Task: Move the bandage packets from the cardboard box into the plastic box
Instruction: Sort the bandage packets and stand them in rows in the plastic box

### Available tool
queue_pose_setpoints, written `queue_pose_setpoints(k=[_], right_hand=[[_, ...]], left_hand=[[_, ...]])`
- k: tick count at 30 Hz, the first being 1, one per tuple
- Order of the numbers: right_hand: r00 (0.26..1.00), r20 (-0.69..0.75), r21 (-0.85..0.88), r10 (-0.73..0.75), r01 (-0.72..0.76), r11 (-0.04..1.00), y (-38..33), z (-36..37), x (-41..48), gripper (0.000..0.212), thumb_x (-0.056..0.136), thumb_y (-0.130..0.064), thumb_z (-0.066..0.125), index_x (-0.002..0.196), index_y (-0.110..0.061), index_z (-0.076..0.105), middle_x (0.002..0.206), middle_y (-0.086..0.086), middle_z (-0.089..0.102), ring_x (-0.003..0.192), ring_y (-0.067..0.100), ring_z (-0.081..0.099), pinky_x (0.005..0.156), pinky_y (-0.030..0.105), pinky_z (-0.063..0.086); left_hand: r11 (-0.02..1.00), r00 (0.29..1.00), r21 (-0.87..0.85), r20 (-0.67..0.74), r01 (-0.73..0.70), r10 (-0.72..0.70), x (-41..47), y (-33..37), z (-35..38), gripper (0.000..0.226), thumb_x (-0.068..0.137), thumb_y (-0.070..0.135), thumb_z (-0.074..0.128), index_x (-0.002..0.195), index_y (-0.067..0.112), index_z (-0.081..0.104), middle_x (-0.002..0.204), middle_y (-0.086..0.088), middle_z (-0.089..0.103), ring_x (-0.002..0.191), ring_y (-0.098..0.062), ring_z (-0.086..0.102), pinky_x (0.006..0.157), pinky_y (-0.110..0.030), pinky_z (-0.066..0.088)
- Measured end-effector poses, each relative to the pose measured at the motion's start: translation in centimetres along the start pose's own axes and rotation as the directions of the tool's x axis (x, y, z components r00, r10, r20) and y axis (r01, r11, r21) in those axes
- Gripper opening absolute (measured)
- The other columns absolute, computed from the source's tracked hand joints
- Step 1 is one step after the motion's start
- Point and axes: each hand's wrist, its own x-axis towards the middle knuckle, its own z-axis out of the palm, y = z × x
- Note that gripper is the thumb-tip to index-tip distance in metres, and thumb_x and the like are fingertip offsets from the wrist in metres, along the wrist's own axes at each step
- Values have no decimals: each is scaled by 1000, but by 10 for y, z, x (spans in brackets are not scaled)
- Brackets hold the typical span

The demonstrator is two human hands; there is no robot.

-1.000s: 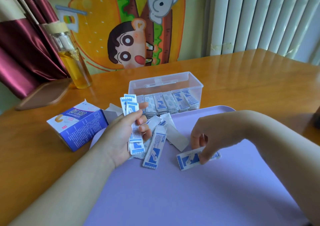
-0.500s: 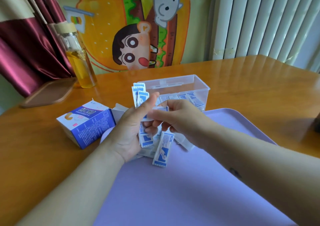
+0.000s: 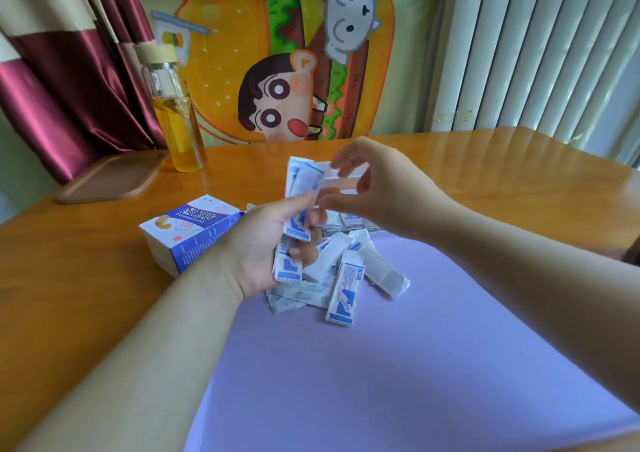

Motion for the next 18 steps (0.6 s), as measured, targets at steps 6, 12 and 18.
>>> queue_pose_setpoints(k=[6,12,18], right_hand=[[741,670,-363,46,272,891,21,12,-30,44,83,-5,57,115,-36,58,112,-11,51,102,11,52,84,26,46],[674,734,-435,78,379,817,16,15,-24,13,87,-25,62,99,-29,59,107,-7,57,99,12,49,75,28,42],[635,767,-440,88,423,792,13,17,-15,28,90,-28,60,118,-31,60,112,-11,59,105,11,51,88,31,45]], left_hand=[[976,971,-199,-197,94,-134,5,-3,-10,17,95,22,44,88,13,56,53,5,40,42,-5,39,37,-11,22],[971,964,-210,-214,111,-157,3,-7,-5,21,98,25,43,97,12,59,54,4,43,52,-9,49,55,-24,47],[965,967,-263,-247,-3,-64,7,-5,-3,17,97,17,45,109,8,53,61,1,42,49,-6,41,54,-23,53]])
